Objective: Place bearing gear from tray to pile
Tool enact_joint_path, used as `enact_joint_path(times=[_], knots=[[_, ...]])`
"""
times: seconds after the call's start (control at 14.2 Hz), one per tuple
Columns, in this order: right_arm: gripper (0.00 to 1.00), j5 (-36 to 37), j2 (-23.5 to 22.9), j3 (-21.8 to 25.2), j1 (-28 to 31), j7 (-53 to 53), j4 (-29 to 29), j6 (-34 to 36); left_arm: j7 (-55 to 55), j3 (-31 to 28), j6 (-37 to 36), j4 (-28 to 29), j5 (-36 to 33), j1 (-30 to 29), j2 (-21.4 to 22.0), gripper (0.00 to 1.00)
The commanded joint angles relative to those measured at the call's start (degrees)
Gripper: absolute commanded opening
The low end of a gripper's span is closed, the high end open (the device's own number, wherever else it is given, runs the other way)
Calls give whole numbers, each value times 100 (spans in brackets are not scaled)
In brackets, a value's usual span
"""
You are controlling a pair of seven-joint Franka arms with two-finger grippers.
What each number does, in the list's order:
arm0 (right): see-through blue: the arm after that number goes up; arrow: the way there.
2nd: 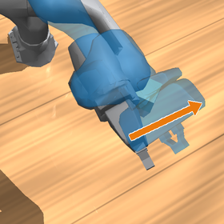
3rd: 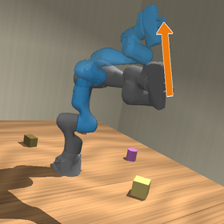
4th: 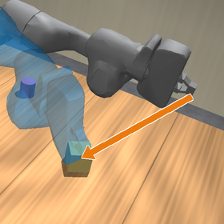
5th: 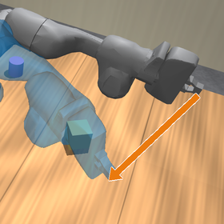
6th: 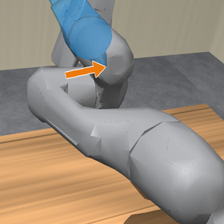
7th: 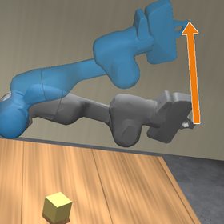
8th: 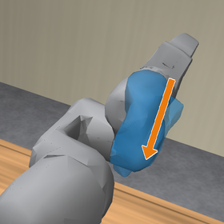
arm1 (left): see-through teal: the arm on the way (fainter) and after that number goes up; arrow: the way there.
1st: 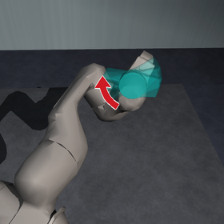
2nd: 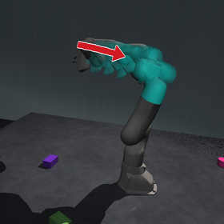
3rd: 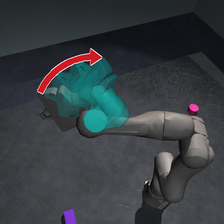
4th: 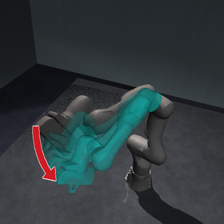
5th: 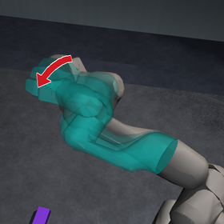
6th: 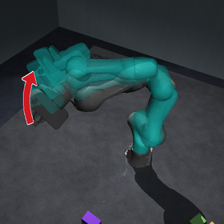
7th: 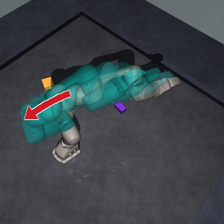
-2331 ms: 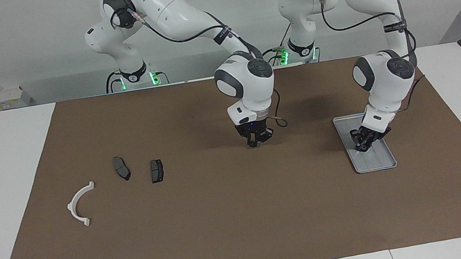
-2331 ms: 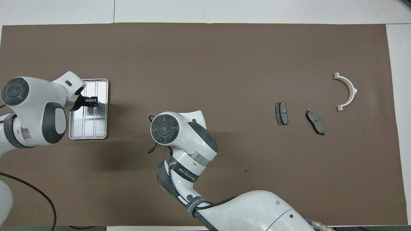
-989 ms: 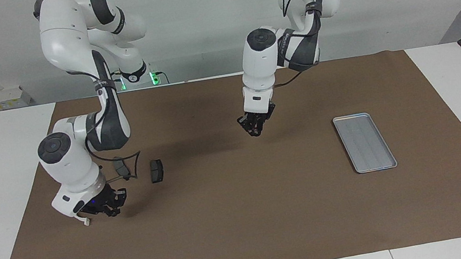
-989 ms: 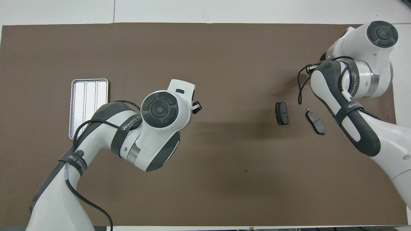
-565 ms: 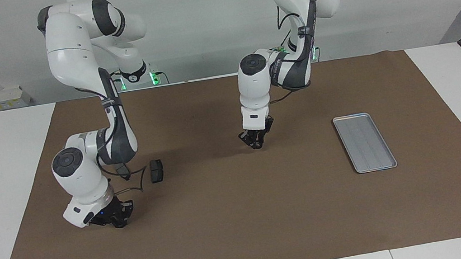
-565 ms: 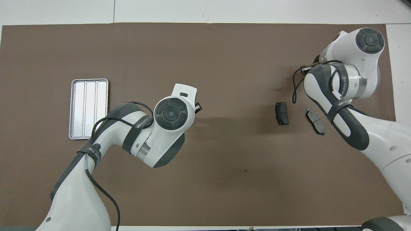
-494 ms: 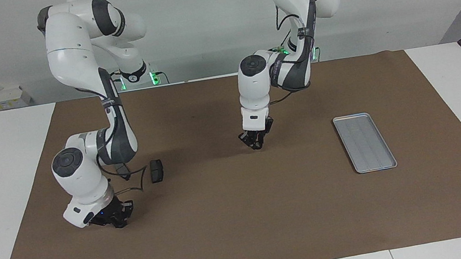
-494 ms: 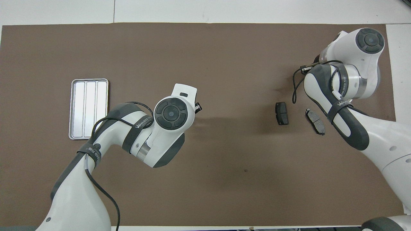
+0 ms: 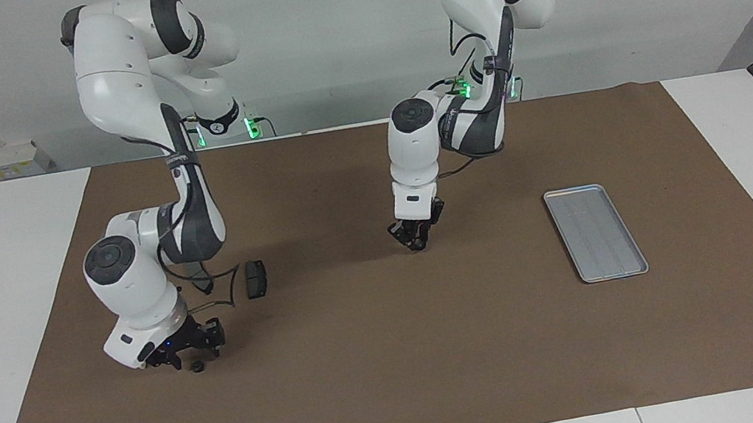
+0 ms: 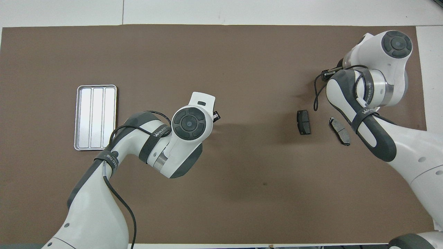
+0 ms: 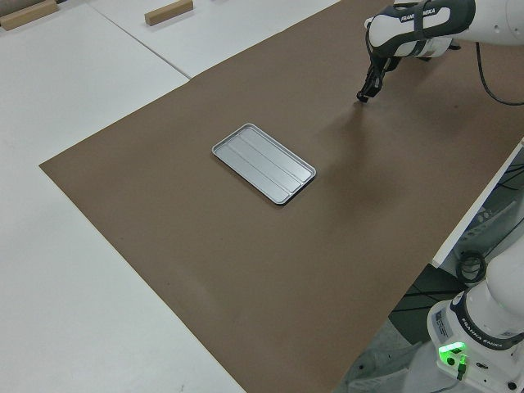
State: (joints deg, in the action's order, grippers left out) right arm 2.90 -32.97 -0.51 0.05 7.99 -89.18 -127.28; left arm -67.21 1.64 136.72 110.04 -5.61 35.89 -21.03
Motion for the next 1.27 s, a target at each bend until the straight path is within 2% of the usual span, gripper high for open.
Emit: enact_joint_path(times=[0.0,0.21,0.28,0.35,0.42,0.49,0.57,0.71,0.78,0.92,1.06,1.2], knots=[[100,0,562,-37,-136,-61,-73,553,-152,-102,162,52,-134,129,-24,0],[100,-9,1037,-46,-391,-445,-64,1212,-117,-93,380,131,-142,120,-33,1],[100,-18,1186,-46,-513,-630,-64,1449,-125,-102,521,219,-142,120,-33,4],[100,-18,1310,-37,-610,-789,-64,1625,-126,-93,557,237,-142,120,-33,21],[100,-9,1424,-46,-707,-991,-64,1784,-117,-93,566,237,-142,120,-33,46],[100,-9,1495,-55,-778,-1193,-64,1916,-117,-102,601,237,-142,120,-33,64],[100,-18,1556,-55,-874,-1351,-64,1978,-117,-102,602,237,-142,120,-33,78],[100,-18,1583,-63,-919,-1493,-47,2057,-125,-102,549,194,-142,120,-33,95],[100,-18,1601,-63,-919,-1537,-47,2067,-117,-137,445,106,-134,120,-15,100],[100,-26,1610,-72,-1058,-1782,-47,2076,-56,-181,-247,-323,-195,7,116,100],[100,-26,1627,-72,-1296,-2492,-55,2102,460,-155,-925,-676,-423,-405,493,100],[100,-35,1662,-72,-1603,-3221,-64,2111,1241,-172,-1347,-896,-424,-827,687,100]])
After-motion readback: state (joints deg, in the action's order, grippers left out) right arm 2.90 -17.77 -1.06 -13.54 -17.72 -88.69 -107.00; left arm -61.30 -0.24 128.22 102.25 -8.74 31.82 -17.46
